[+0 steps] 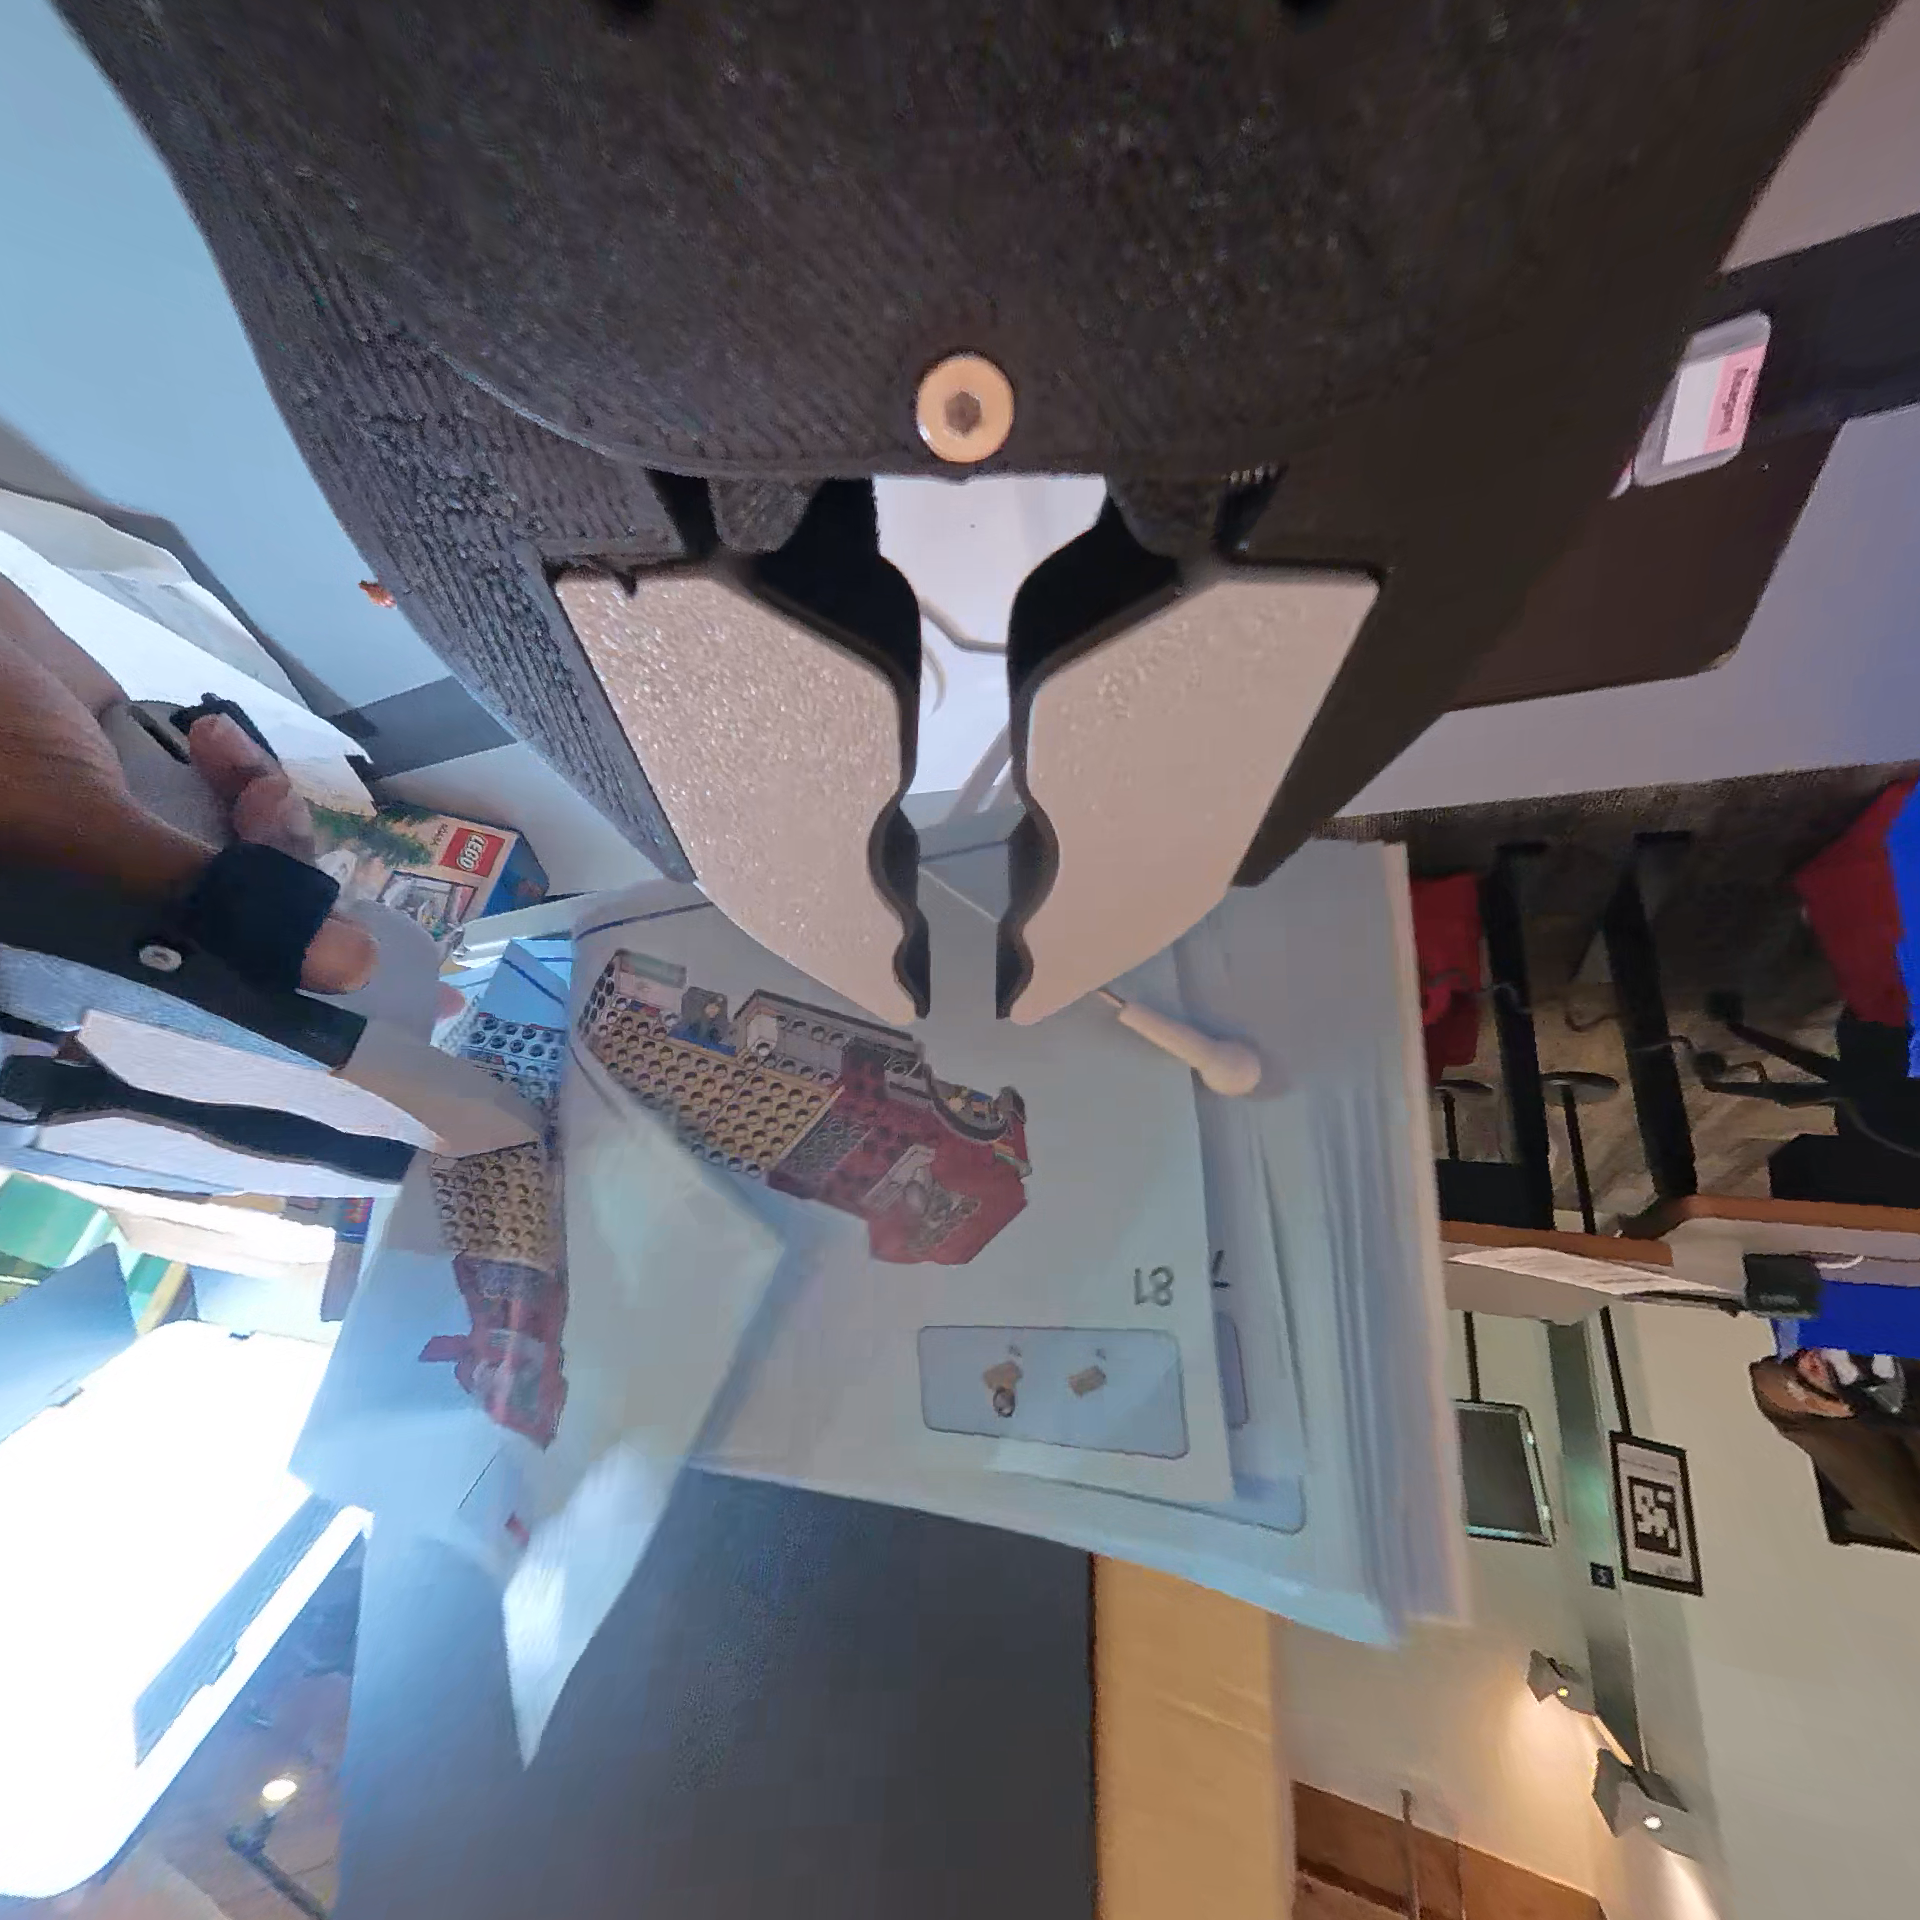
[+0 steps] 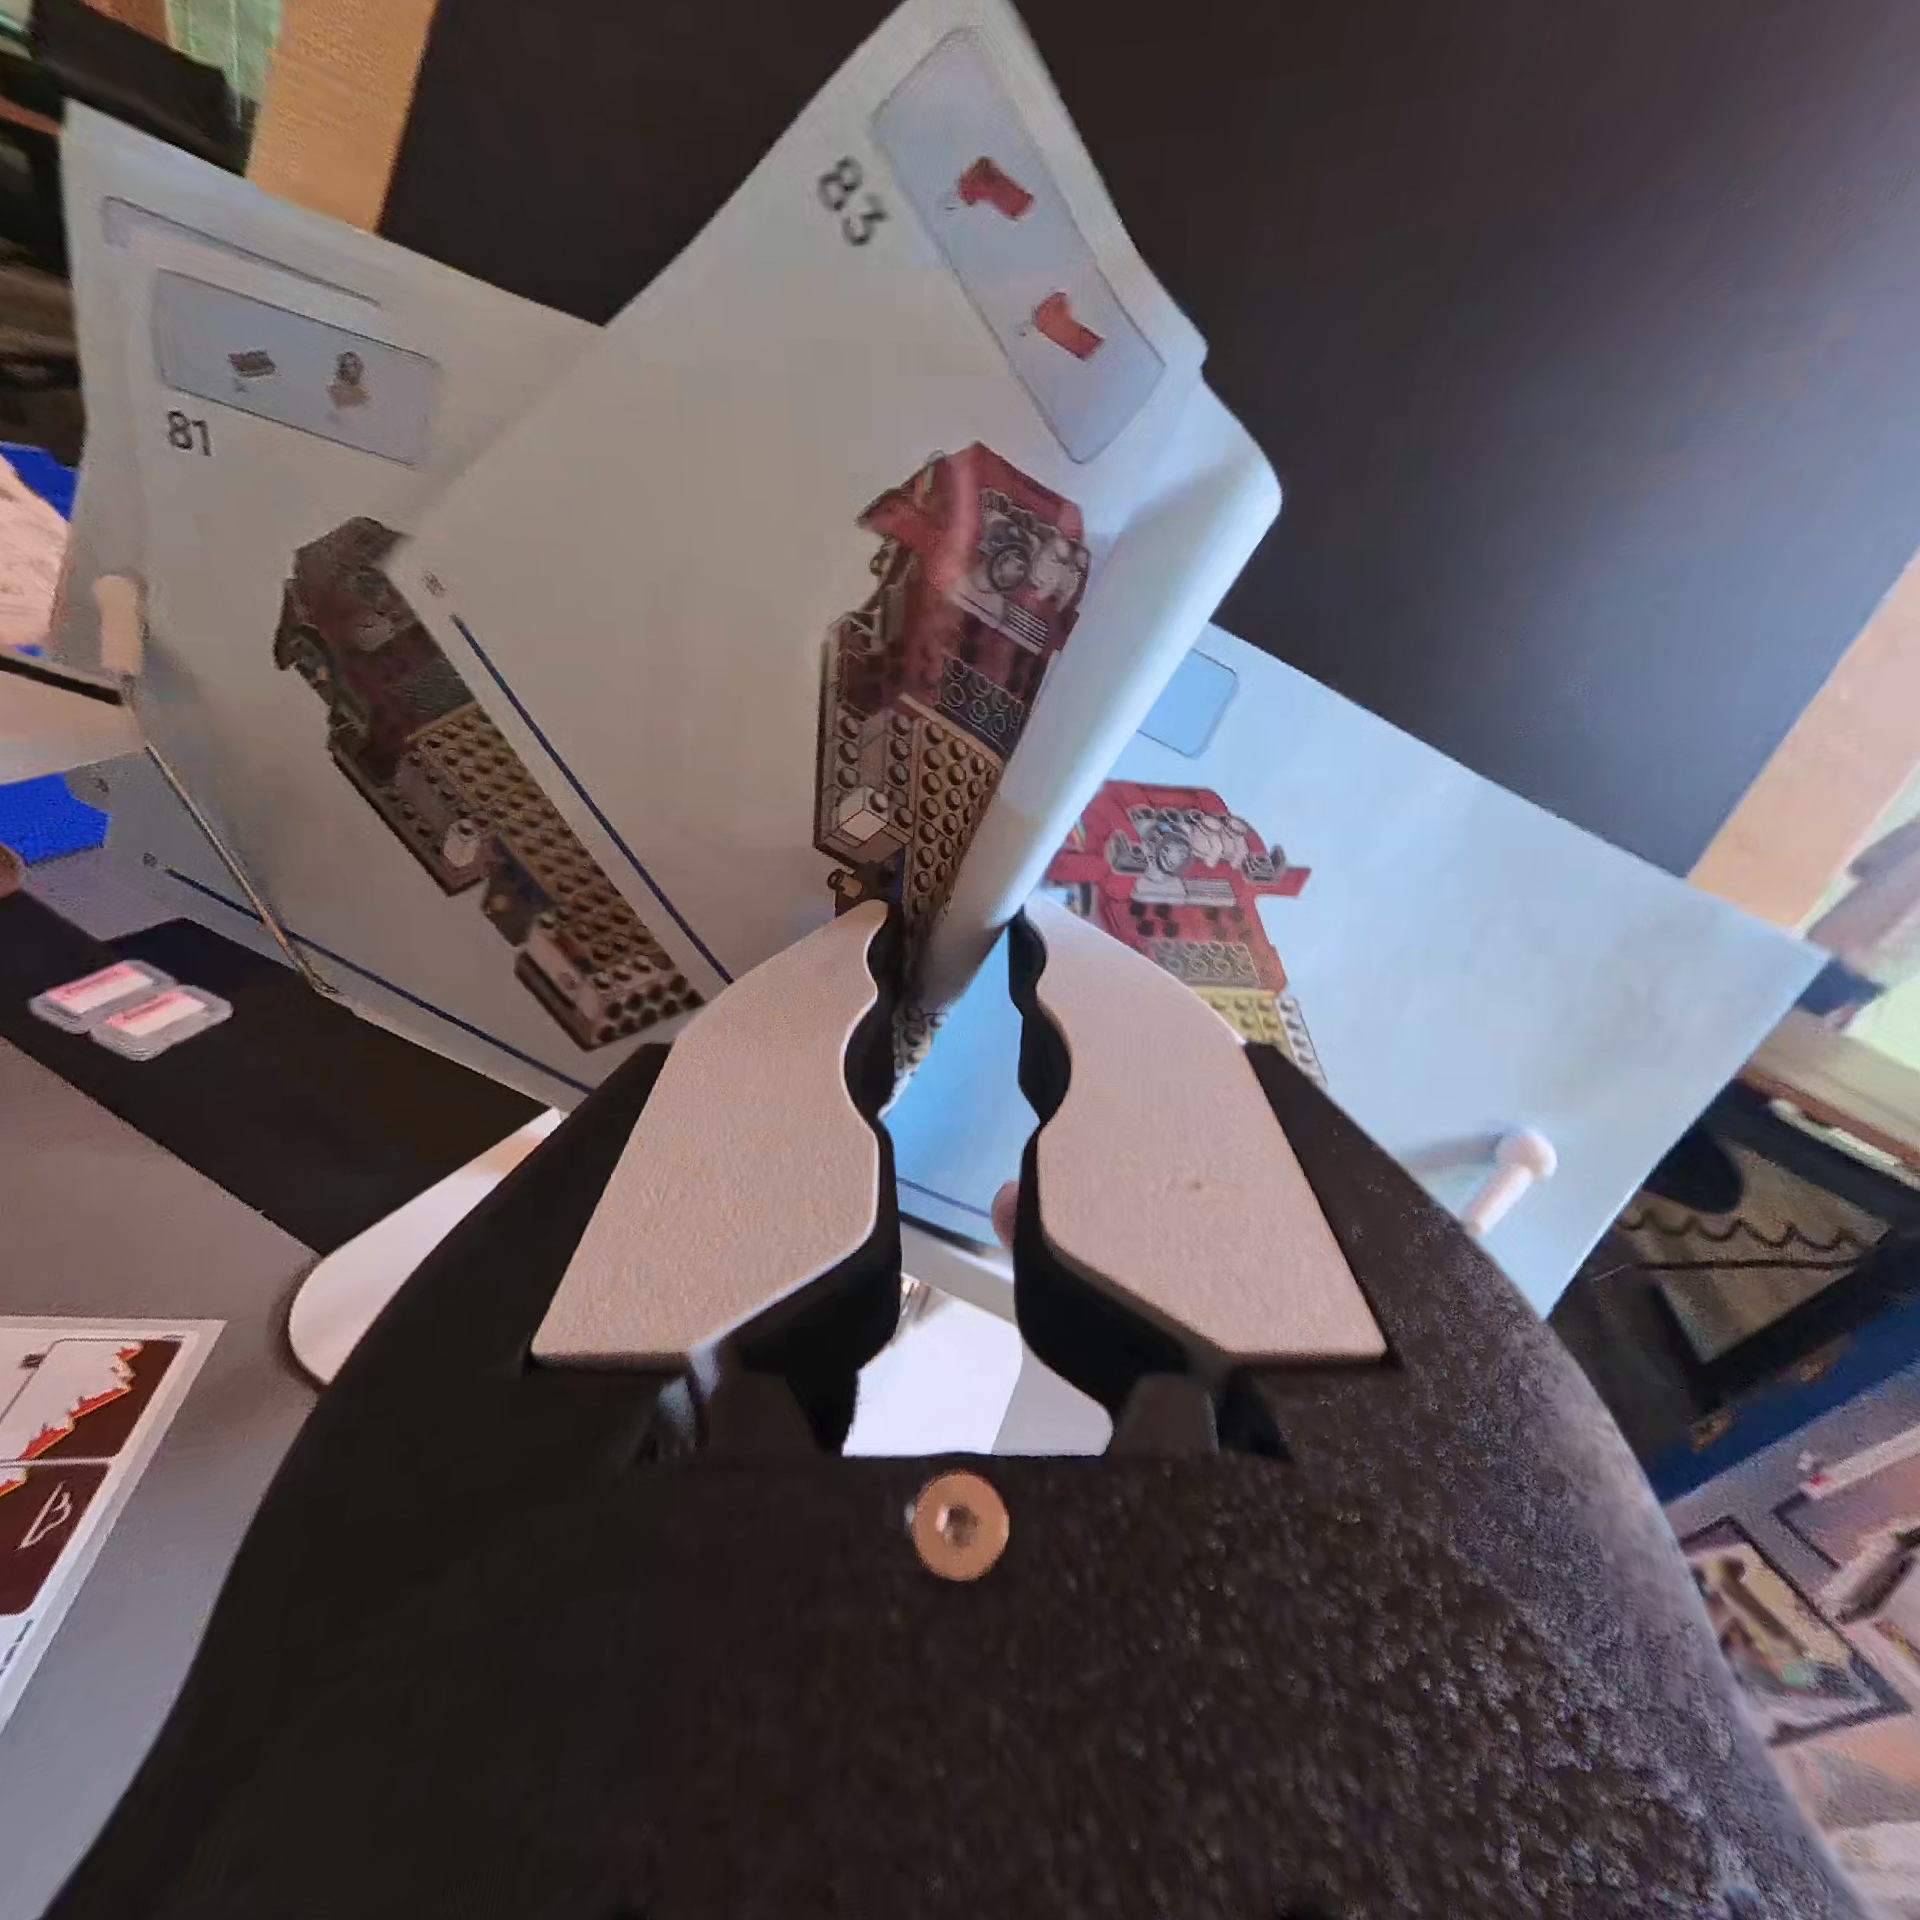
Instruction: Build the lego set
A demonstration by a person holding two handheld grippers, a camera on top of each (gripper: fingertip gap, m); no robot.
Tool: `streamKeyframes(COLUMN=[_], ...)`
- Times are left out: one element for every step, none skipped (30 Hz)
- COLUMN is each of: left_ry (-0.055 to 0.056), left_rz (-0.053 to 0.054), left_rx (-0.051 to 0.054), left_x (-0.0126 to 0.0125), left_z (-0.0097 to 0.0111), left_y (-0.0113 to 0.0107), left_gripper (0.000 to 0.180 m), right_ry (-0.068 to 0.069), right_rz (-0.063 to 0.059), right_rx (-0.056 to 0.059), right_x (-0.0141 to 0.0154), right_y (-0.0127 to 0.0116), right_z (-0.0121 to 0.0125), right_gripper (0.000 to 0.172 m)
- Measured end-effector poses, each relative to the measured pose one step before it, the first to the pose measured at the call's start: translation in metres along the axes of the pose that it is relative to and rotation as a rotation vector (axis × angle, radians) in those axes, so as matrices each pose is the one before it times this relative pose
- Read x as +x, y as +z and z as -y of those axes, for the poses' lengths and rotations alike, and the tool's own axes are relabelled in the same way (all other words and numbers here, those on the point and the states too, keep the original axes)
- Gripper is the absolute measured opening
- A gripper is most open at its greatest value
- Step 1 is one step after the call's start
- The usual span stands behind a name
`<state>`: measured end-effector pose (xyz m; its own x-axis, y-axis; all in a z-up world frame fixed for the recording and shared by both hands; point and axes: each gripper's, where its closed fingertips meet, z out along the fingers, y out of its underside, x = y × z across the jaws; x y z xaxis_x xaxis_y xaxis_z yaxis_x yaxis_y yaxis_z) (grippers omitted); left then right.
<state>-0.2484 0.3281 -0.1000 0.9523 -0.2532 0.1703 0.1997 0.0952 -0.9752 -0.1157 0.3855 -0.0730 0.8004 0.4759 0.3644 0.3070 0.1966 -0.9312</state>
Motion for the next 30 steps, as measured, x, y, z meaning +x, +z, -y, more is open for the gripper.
streamKeyframes(left_ry=[0.0155, 0.0200, 0.0174, 0.0126, 0.0089, 0.0064, 0.0030, -0.0008, 0.0002, 0.0038, 0.0041, -0.0006, -0.0061, -0.0069, -0.0053, -0.0011, 0.0035, 0.0085, 0.0107, 0.0091, 0.0097, 0.0108, 0.0077, 0.0032, 0.0020, 0.0055, 0.0104, 0.0088, 0.0019, -0.0063], left_rz=[-0.0180, -0.0174, -0.0149, -0.0111, -0.0130, -0.0087, -0.0058, -0.0061, -0.0040, -0.0039, -0.0061, -0.0123, -0.0139, -0.0218, -0.0345, -0.0371, -0.0226, -0.0048, -0.0119, -0.0269, -0.0268, -0.0170, -0.0166, -0.0150, -0.0123, -0.0076, -0.0023, 0.0007, -0.0037, -0.0102], left_rx=[-0.0016, -0.0077, -0.0127, -0.0092, -0.0058, -0.0057, -0.0007, 0.0010, 0.0000, -0.0024, -0.0024, -0.0023, -0.0051, -0.0017, 0.0002, -0.0023, -0.0038, -0.0020, -0.0023, -0.0028, 0.0022, -0.0017, -0.0047, -0.0080, -0.0077, -0.0090, -0.0083, -0.0068, -0.0064, -0.0066], left_x=[0.00518, 0.00588, 0.00568, 0.00505, 0.00509, 0.00406, 0.00324, 0.00297, 0.00230, 0.00199, 0.00193, 0.00266, 0.00316, 0.00527, 0.00840, 0.00988, 0.00822, 0.00590, 0.00710, 0.00956, 0.00967, 0.00823, 0.00791, 0.00747, 0.00654, 0.00527, 0.00355, 0.00222, 0.00196, 0.00247], left_z=[0.00183, 0.00126, 0.00043, 0.00055, 0.00039, 0.00001, 0.00029, 0.00004, -0.00037, -0.00091, -0.00065, -0.00023, 0.00026, 0.00177, 0.00280, 0.00236, 0.00150, 0.00103, 0.00050, 0.00008, 0.00010, -0.00112, -0.00225, -0.00334, -0.00386, -0.00399, -0.00363, -0.00289, -0.00233, -0.00167], left_y=[0.00226, 0.00308, 0.00351, 0.00312, 0.00267, 0.00185, 0.00091, 0.00038, 0.00019, 0.00041, 0.00108, 0.00235, 0.00370, 0.00478, 0.00579, 0.00626, 0.00642, 0.00578, 0.00498, 0.00407, 0.00343, 0.00306, 0.00318, 0.00338, 0.00363, 0.00361, 0.00363, 0.00389, 0.00409, 0.00446], left_gripper=[0.015, 0.019, 0.022, 0.024, 0.026, 0.027, 0.027, 0.027, 0.027, 0.027, 0.027, 0.027, 0.028, 0.031, 0.035, 0.034, 0.029, 0.019, 0.011, 0.003, 0.000, 0.000, 0.000, 0.000, 0.000, 0.000, 0.000, 0.000, 0.000, 0.000], right_ry=[0.0387, 0.0316, 0.0209, 0.0165, 0.0158, 0.0135, 0.0145, 0.0185, 0.0222, 0.0187, 0.0119, 0.0083, 0.0074, 0.0058, 0.0020, -0.0013, -0.0006, 0.0049, 0.0129, 0.0237, 0.0315, 0.0316, 0.0273, 0.0185, 0.0075, -0.0044, -0.0125, -0.0205, -0.0289, -0.0321], right_rz=[0.0157, 0.0072, 0.0056, 0.0119, 0.0113, 0.0083, 0.0026, 0.0036, 0.0001, -0.0015, 0.0023, 0.0046, 0.0036, 0.0019, -0.0007, -0.0037, -0.0041, -0.0084, -0.0126, -0.0083, -0.0039, 0.0066, 0.0157, 0.0156, 0.0095, 0.0190, 0.0329, 0.0510, 0.0738, 0.0910], right_rx=[-0.0057, -0.0048, -0.0051, 0.0011, 0.0041, 0.0009, -0.0012, -0.0004, 0.0002, 0.0030, 0.0040, 0.0014, -0.0021, -0.0051, -0.0046, -0.0006, 0.0032, 0.0073, 0.0126, 0.0198, 0.0252, 0.0299, 0.0371, 0.0465, 0.0551, 0.0573, 0.0511, 0.0424, 0.0302, 0.0178], right_x=[0.00462, 0.00478, 0.00387, 0.00187, 0.00095, 0.00095, 0.00175, 0.00193, 0.00275, 0.00320, 0.00250, 0.00184, 0.00154, 0.00142, 0.00145, 0.00178, 0.00195, 0.00317, 0.00479, 0.00528, 0.00535, 0.00398, 0.00208, 0.00078, 0.00000, -0.00349, -0.00798, -0.01349, -0.01907, -0.02334], right_y=[0.00017, 0.00035, 0.00018, -0.00015, -0.00053, -0.00064, -0.00086, -0.00099, -0.00127, -0.00156, -0.00140, -0.00119, -0.00089, -0.00055, -0.00069, -0.00140, -0.00241, -0.00376, -0.00560, -0.00721, -0.00866, -0.00982, -0.01088, -0.01169, -0.01227, -0.01190, -0.01063, -0.00879, -0.00656, -0.00428], right_z=[-0.00413, -0.00367, -0.00286, -0.00138, -0.00031, -0.00033, -0.00039, -0.00038, -0.00036, -0.00011, -0.00009, -0.00059, -0.00125, -0.00165, -0.00130, -0.00046, 0.00058, 0.00176, 0.00328, 0.00479, 0.00618, 0.00767, 0.00955, 0.01200, 0.01418, 0.01541, 0.01518, 0.01393, 0.01158, 0.00934], right_gripper=[0.017, 0.015, 0.013, 0.013, 0.013, 0.013, 0.013, 0.015, 0.015, 0.014, 0.013, 0.013, 0.012, 0.012, 0.010, 0.010, 0.010, 0.010, 0.011, 0.013, 0.017, 0.019, 0.021, 0.023, 0.024, 0.025, 0.025, 0.025, 0.025, 0.024])
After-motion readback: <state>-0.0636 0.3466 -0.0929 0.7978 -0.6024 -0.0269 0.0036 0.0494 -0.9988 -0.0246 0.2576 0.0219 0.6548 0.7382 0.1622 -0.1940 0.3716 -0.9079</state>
